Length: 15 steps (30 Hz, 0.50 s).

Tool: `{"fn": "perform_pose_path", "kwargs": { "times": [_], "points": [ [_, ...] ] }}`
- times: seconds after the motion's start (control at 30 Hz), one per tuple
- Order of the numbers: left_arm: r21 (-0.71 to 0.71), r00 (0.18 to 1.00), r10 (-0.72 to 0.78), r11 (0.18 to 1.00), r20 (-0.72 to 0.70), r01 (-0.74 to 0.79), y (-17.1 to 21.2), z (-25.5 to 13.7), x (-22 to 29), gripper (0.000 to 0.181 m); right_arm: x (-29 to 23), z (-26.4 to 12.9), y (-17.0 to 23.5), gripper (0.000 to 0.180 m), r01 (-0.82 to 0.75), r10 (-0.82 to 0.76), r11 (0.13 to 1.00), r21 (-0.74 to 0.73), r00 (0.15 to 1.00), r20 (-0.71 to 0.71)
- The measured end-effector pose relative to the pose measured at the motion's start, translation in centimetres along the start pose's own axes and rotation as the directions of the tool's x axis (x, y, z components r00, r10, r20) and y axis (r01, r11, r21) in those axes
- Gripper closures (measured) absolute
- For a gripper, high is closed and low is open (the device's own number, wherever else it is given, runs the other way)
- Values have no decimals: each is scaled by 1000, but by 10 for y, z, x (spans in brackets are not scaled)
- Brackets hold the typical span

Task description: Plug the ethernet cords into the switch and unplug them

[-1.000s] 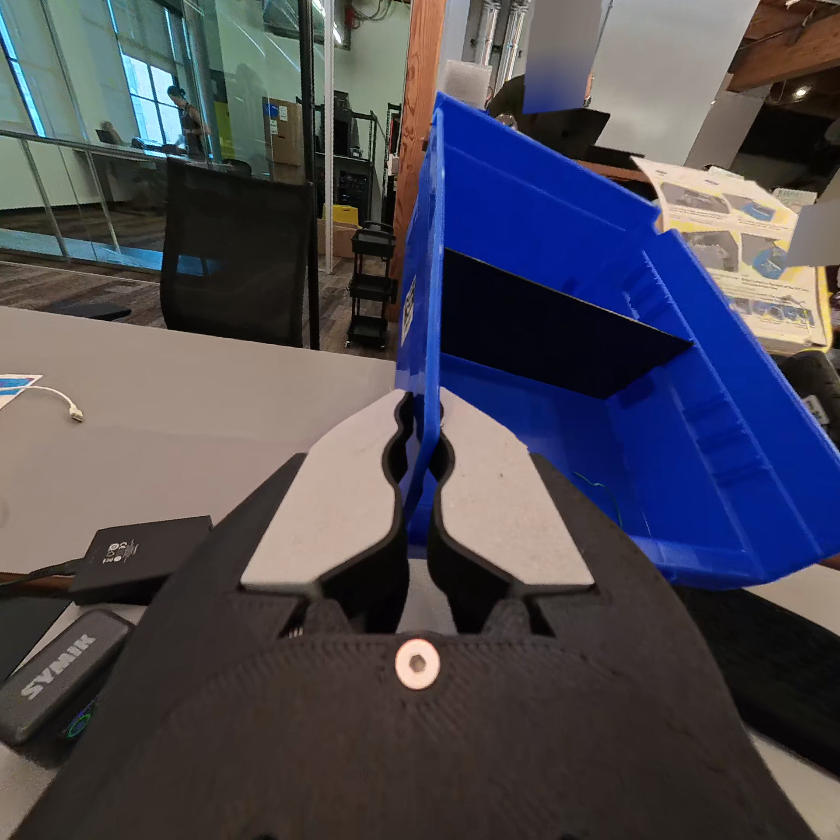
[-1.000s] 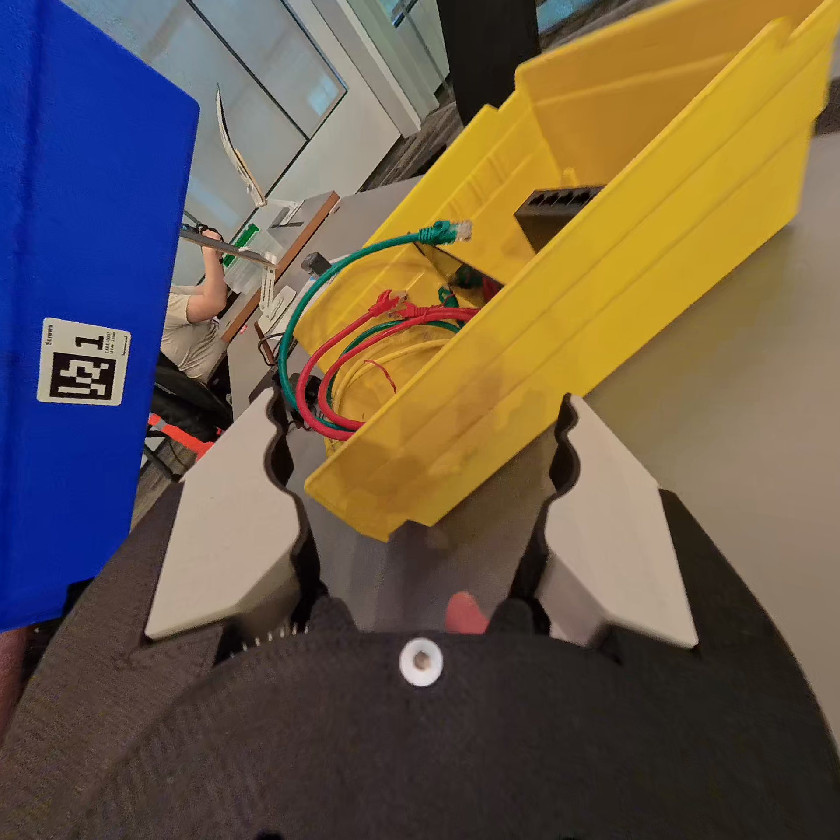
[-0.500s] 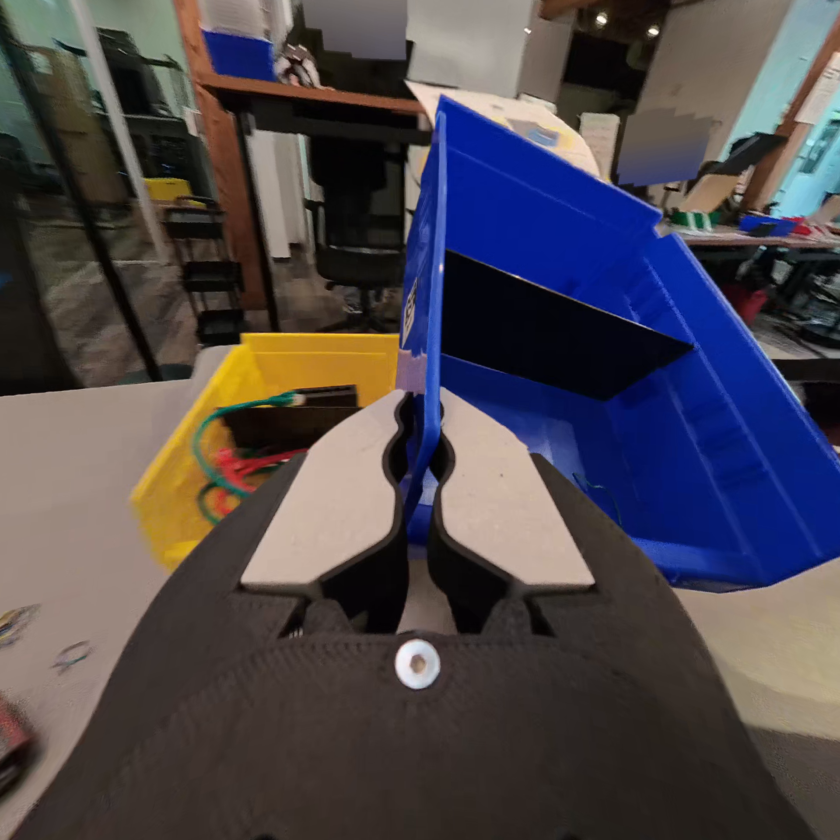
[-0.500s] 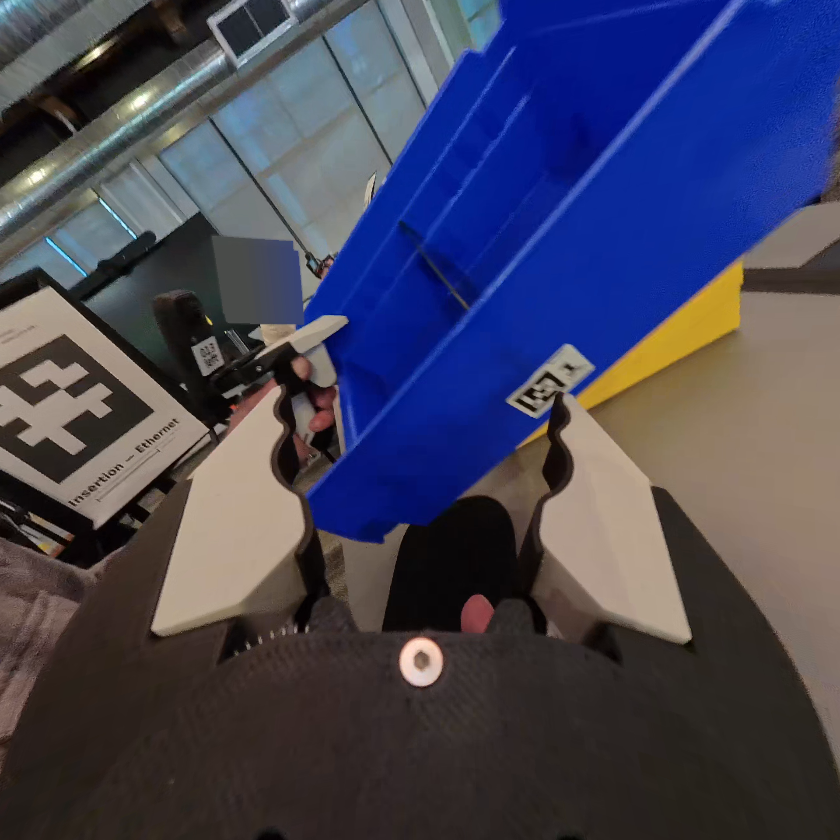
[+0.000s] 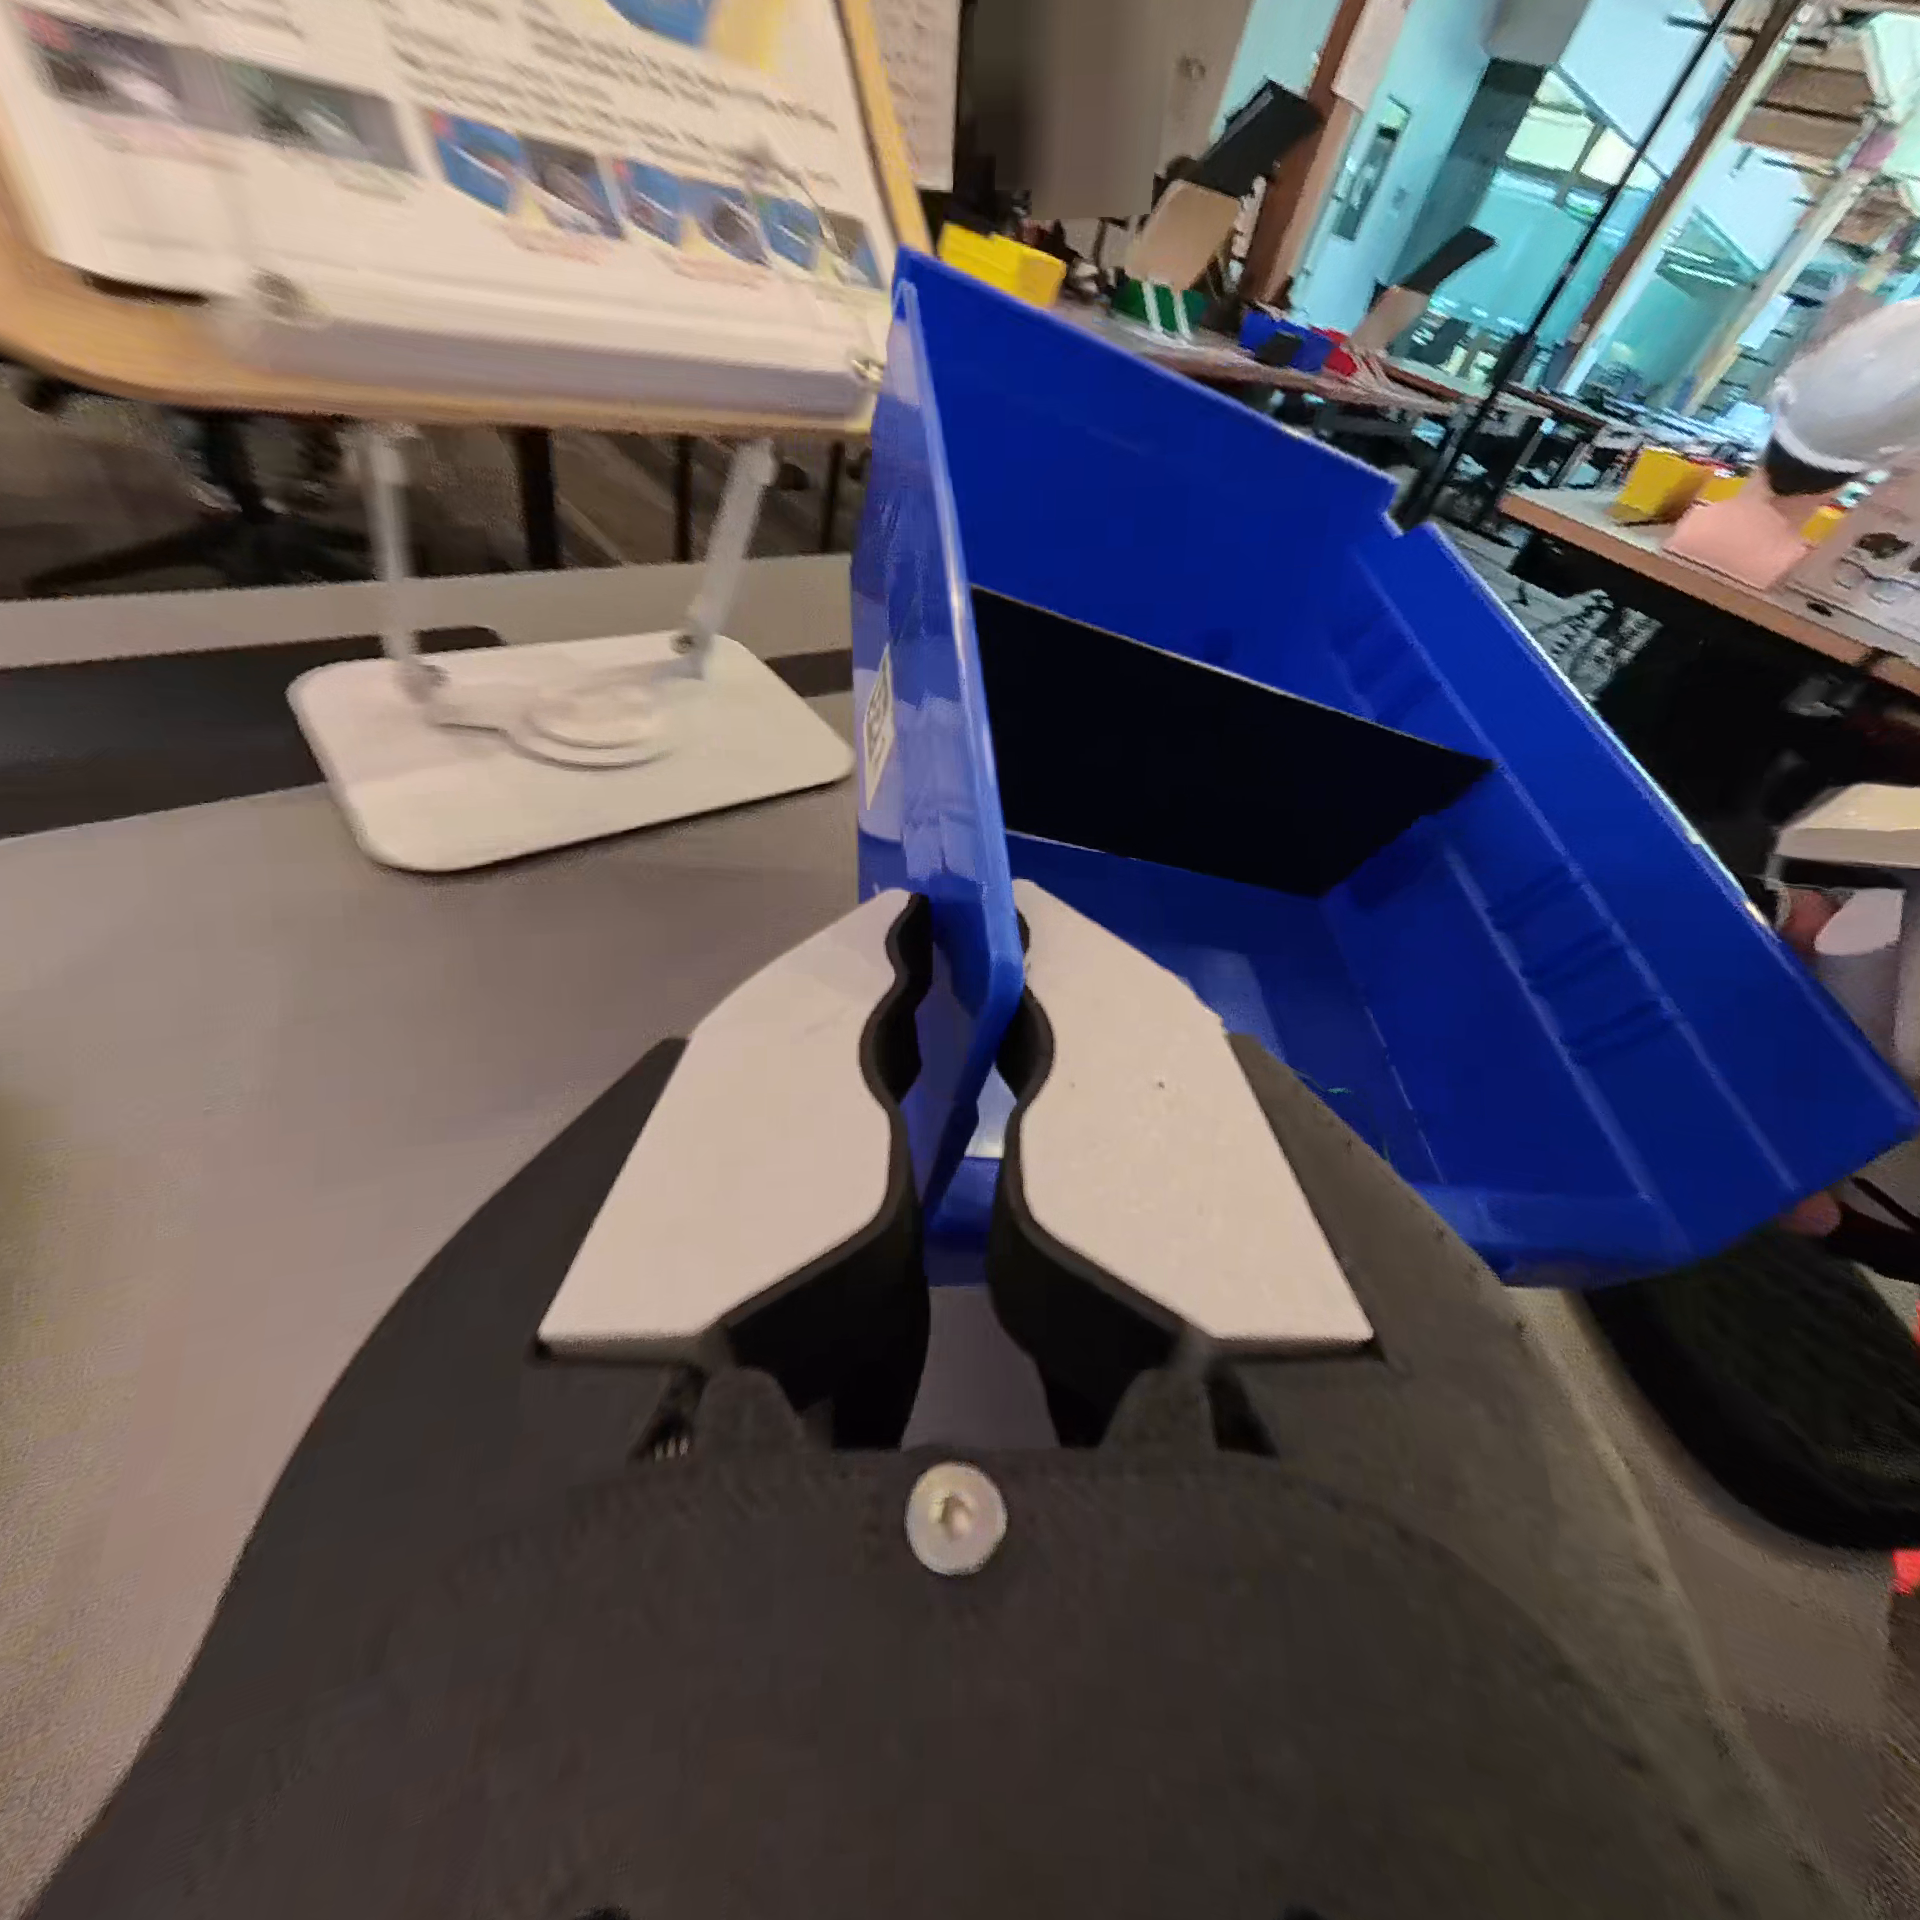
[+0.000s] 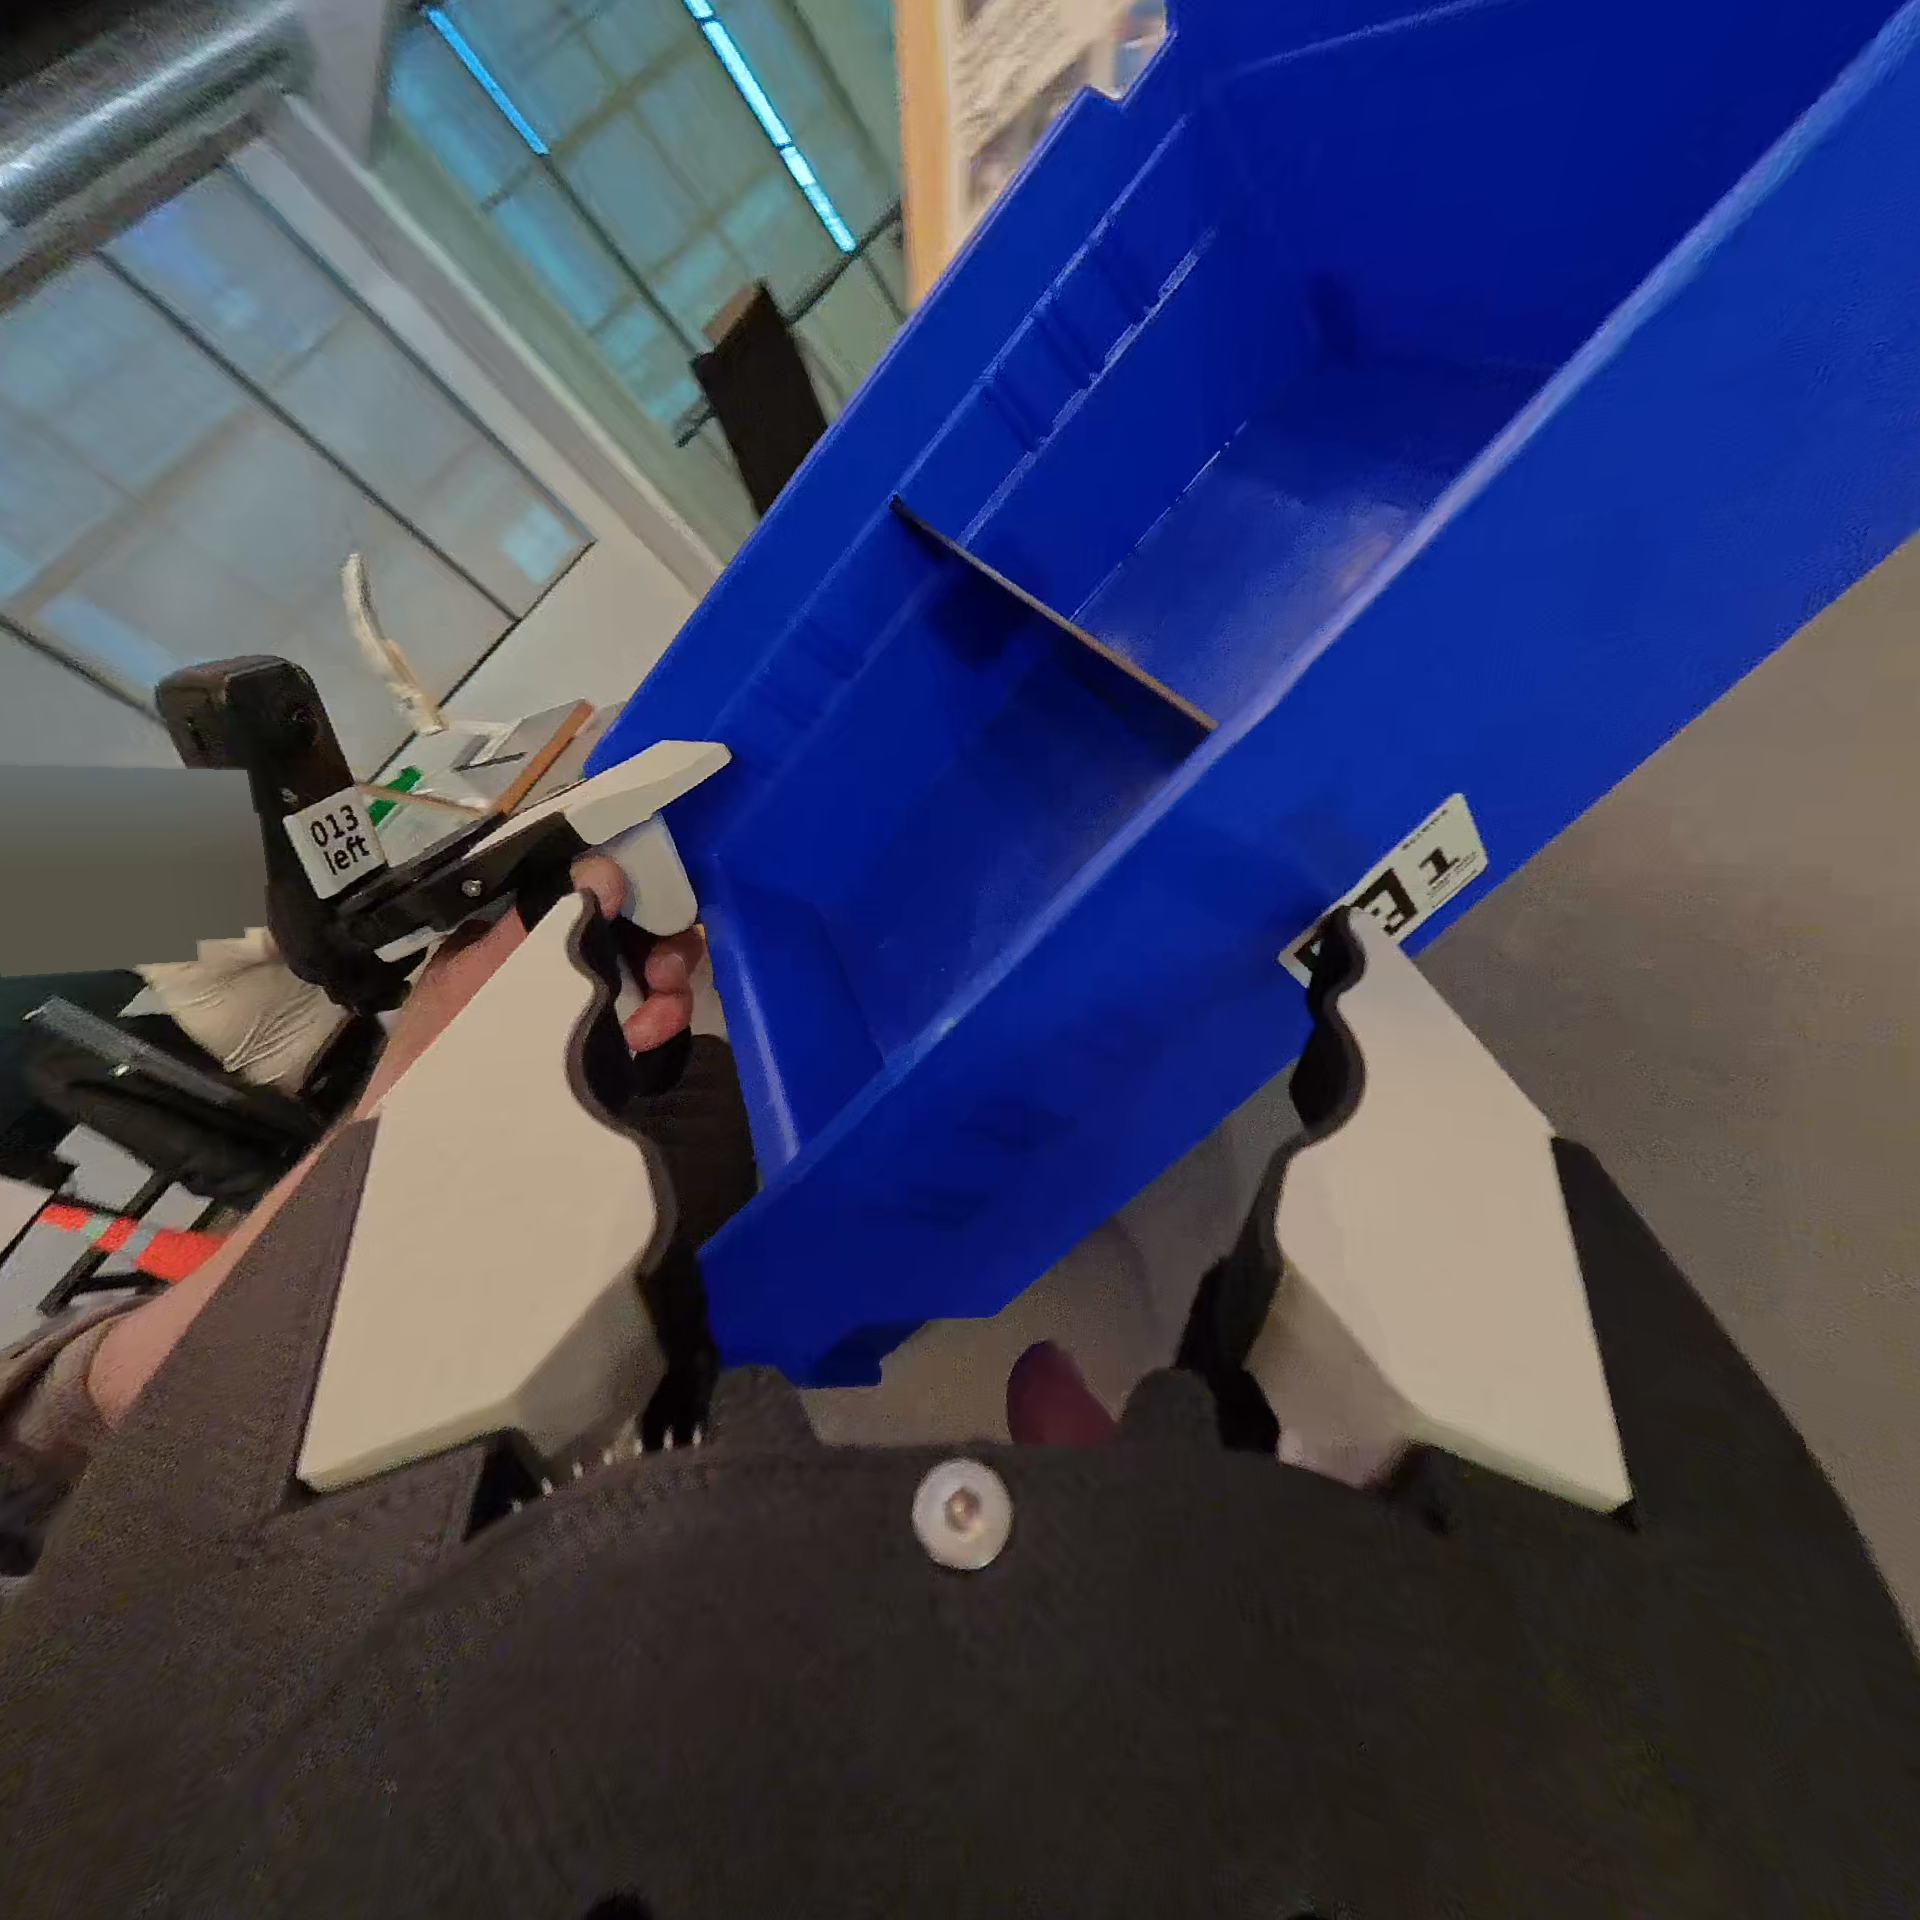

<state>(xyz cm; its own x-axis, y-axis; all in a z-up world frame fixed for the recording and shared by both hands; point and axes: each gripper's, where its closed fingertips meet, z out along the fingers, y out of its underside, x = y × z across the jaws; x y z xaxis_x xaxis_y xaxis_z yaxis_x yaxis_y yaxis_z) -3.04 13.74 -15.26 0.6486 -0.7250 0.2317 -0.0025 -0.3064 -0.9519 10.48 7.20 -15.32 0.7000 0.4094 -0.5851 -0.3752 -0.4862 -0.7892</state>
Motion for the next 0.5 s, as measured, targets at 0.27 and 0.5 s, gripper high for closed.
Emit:
{"fn": "perform_pose_path", "kwargs": {
  "times": [0.27,0.5],
  "points": [
    [-149,988,-62,988,-144,40,32,109,48,166,100,-44,-12,43,-96,96,995,8,982,-165],
    [-209,969,-85,977,-234,35,49,166,75,159,163,-58,-24,40,-94,89,996,-7,960,-265]
  ]
}}
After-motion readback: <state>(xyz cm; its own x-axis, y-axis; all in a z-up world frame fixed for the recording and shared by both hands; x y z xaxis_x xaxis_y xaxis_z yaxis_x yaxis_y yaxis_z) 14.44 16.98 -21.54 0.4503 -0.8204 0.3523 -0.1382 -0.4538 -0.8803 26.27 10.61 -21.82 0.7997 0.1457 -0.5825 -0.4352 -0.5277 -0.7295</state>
